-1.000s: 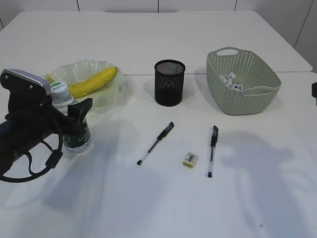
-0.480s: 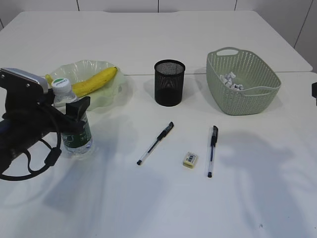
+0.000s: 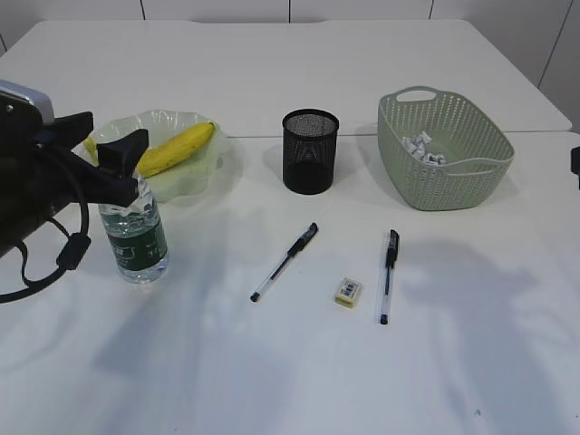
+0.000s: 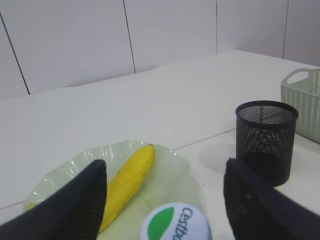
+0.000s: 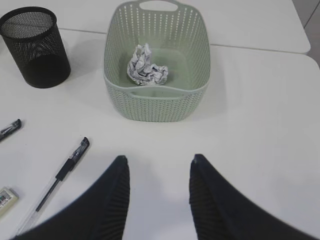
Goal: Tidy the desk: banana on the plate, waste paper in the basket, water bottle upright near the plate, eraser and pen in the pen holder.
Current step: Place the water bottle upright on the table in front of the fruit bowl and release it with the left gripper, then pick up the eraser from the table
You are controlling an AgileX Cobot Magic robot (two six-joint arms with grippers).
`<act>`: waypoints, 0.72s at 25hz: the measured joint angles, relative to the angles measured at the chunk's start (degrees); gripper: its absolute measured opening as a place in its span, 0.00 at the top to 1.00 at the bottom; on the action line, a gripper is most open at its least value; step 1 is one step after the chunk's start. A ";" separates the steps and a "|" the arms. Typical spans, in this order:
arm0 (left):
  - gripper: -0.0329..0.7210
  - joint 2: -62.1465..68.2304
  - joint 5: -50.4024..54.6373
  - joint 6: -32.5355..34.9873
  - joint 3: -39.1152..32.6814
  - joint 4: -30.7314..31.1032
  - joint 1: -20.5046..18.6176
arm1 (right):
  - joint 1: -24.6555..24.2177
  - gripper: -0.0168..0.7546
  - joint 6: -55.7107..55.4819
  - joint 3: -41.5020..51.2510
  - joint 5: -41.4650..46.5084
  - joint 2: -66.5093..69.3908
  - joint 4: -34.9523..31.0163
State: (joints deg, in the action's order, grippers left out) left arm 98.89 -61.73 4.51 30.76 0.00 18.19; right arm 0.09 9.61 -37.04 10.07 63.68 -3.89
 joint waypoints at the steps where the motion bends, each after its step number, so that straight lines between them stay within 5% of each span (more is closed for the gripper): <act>1: 0.27 -0.94 0.72 0.00 0.00 0.00 0.00 | 0.00 0.59 0.00 0.00 -0.03 0.00 0.00; 18: 0.27 -19.45 16.28 0.72 -0.44 -1.44 0.00 | 0.00 0.59 0.00 0.00 -2.32 0.00 0.00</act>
State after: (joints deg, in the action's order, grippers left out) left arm 79.44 -45.45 5.22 30.32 -1.44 18.19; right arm 0.09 9.61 -37.04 7.74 63.68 -3.89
